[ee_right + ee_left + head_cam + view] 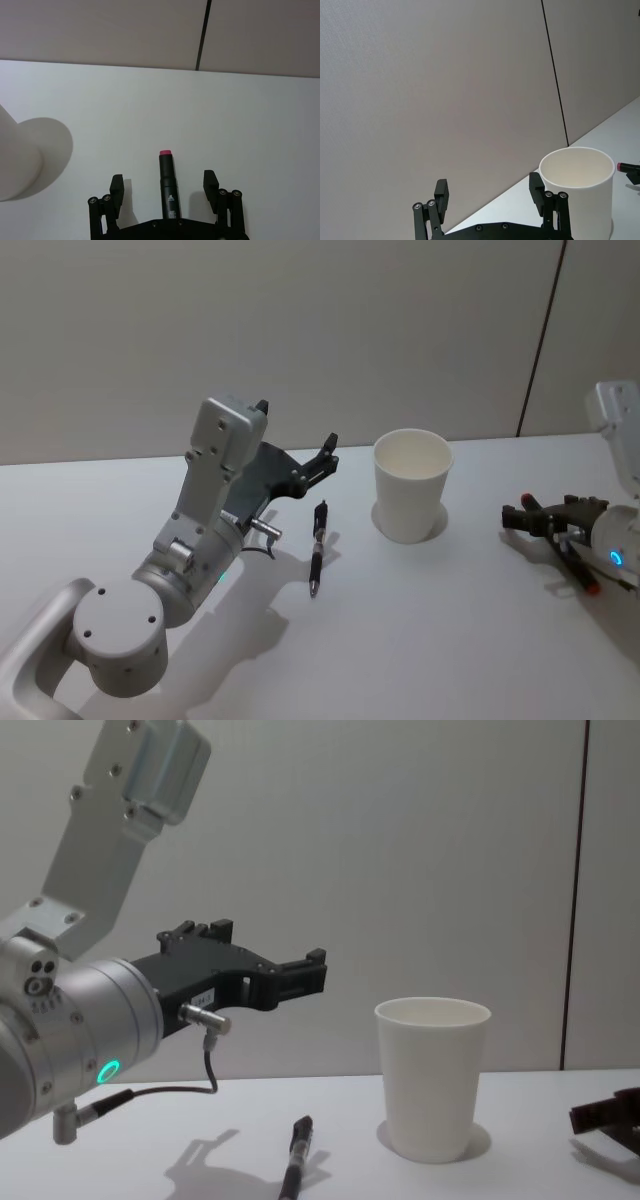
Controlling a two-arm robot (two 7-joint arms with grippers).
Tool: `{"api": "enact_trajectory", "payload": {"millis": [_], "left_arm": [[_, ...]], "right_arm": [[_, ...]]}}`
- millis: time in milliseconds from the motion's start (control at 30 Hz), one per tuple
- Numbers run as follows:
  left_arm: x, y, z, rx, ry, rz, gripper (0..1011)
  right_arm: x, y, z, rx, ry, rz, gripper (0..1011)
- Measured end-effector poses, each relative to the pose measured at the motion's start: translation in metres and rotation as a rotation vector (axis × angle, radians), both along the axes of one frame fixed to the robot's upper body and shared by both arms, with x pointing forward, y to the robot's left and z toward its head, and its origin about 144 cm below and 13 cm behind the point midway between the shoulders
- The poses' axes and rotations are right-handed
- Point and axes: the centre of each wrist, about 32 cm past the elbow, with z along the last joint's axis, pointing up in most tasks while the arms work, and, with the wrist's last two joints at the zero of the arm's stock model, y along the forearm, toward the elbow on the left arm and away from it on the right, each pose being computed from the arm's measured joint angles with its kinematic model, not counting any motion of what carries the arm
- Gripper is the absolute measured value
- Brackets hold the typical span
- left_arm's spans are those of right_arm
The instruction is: Place the pen into the pen holder.
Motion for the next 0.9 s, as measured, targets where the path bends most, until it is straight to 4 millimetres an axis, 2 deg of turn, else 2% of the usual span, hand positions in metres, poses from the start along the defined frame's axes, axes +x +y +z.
{"api": "enact_trajectory", "payload": {"millis": [667, 767, 900], "left_arm": [[0.0, 0.0, 0.0, 0.0, 0.0, 0.0, 1001], [0.0, 0.0, 0.0, 0.0, 0.0, 0.0, 1001], [0.0, 0.0, 0.0, 0.0, 0.0, 0.0, 1001]], "right_arm": [[0.0053, 0.0008, -0.0096, 0.007, 0.006, 0.003, 1002], [0.0056, 0.0009, -0.0099, 0.008, 0.005, 0.003, 965], [0.0059, 0.0009, -0.0105, 0.008, 0.004, 0.003, 841]]}}
